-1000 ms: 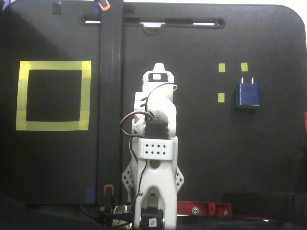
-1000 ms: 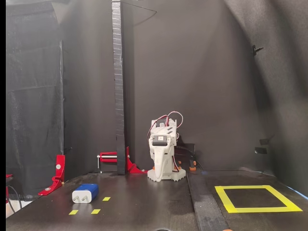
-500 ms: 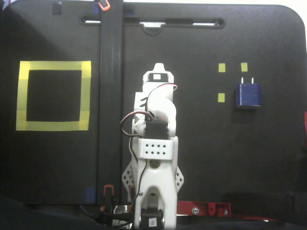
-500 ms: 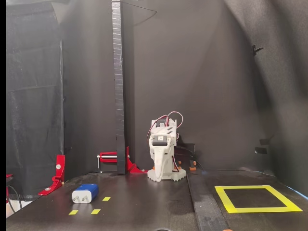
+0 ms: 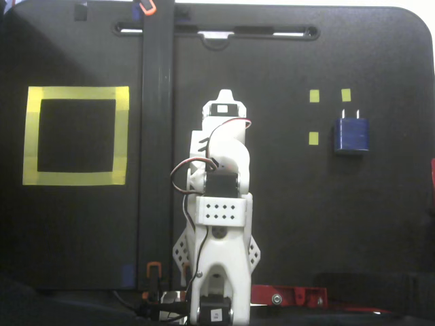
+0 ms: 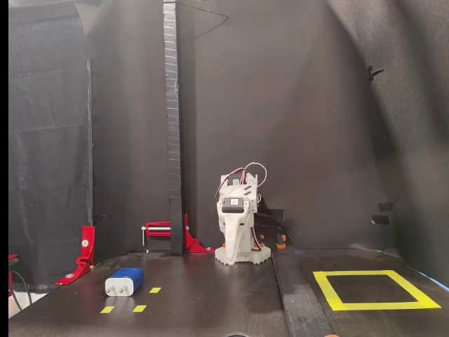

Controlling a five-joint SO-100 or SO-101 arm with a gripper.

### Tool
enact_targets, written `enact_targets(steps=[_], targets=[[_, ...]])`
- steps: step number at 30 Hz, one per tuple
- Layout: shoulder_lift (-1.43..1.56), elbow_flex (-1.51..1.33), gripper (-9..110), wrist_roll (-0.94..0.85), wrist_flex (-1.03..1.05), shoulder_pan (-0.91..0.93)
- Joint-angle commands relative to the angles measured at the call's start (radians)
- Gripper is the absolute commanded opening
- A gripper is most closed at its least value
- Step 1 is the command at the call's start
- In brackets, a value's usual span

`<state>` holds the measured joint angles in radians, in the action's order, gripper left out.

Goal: Grasp the block and place it in the designated area.

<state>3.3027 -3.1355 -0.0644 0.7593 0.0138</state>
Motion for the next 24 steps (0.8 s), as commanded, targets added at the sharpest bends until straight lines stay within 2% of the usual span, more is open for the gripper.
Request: enact_targets(steps=[1,16,24], targets=[[0.006,-0.006,0,-0.002,0.002,-0.002],[0.006,-0.006,0,0.032,0.003,0.029],[-0.014,-0.006,0,0.051,-0.020,0.152]])
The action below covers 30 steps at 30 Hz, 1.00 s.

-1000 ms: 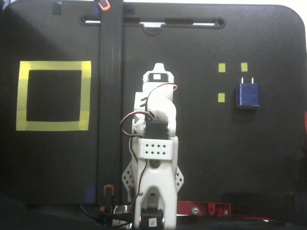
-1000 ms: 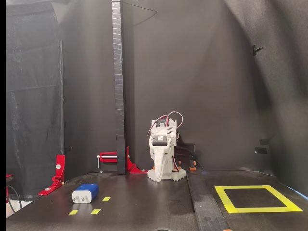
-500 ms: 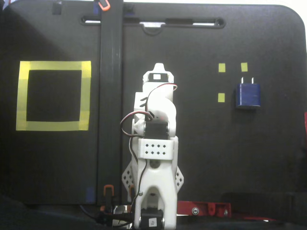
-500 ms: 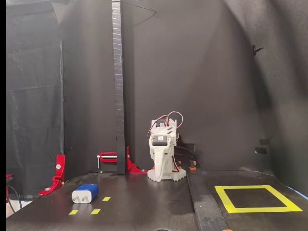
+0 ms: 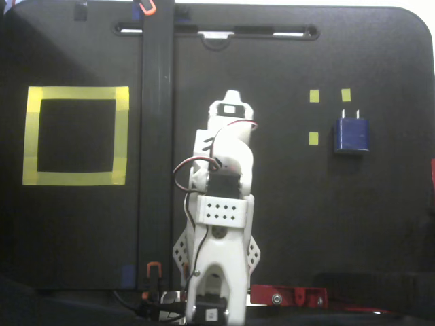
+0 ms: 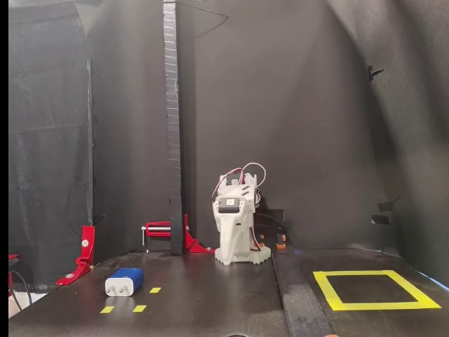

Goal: Grasp the block and place it in the designated area.

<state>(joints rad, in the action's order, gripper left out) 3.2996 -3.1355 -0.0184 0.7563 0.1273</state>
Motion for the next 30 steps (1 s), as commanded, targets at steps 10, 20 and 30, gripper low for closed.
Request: enact_targets(steps=[10,20,30], targets=[[-0.017,-0.006,0,0.005,-0.020,0.302],[-0.020,-0.006,0,-0.002,-0.026,0.565],[-0.020,-0.006,0,-0.003,-0.023,0.650]])
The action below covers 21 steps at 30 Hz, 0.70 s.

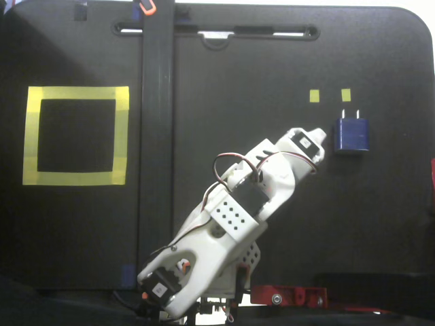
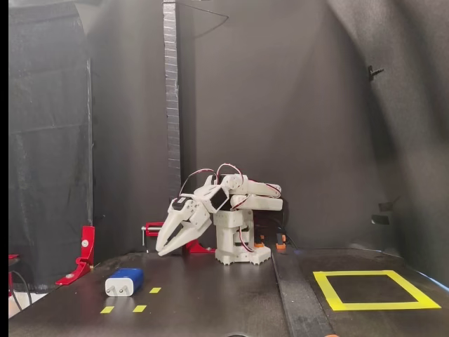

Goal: Grasp the block and place it in the designated area.

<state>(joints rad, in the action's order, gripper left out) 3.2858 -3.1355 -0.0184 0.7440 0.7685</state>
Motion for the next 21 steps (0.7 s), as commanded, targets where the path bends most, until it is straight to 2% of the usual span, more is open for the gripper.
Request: enact_targets(steps=[1,9,15,21], targets=[[-0.006,-0.006,0,-0.003,-0.011,0.009],[-0.078,0.018,0,-0.020,-0.061,-0.002],[-0.382,0.222,0,-0.028,-0.120,-0.012],[-0.724,0.535,0,-0.041,-0.058,-0.014]])
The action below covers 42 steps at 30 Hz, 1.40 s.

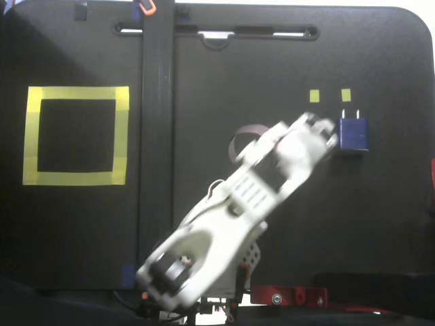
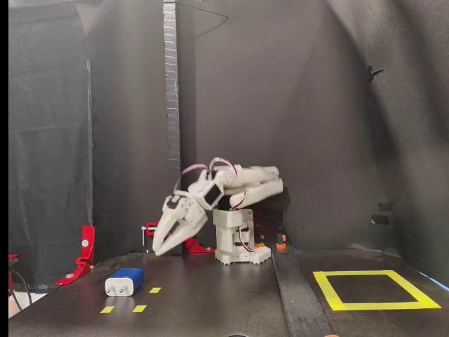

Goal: Grasp the block and place it in the designated area.

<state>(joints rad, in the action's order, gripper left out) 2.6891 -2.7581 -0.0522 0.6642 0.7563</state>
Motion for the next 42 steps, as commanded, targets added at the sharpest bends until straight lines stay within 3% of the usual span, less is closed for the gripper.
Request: enact_targets(steps=[1,17,36,42], targets=[[-0.187,0.215,0,-0.012,0.040,0.000],[-0.917,1.006,0,-0.230,0.396,0.106],[-1.054,1.091,0,-0.364,0.420,0.118],[-1.048,1.104,0,-0.588,0.485,0.118]])
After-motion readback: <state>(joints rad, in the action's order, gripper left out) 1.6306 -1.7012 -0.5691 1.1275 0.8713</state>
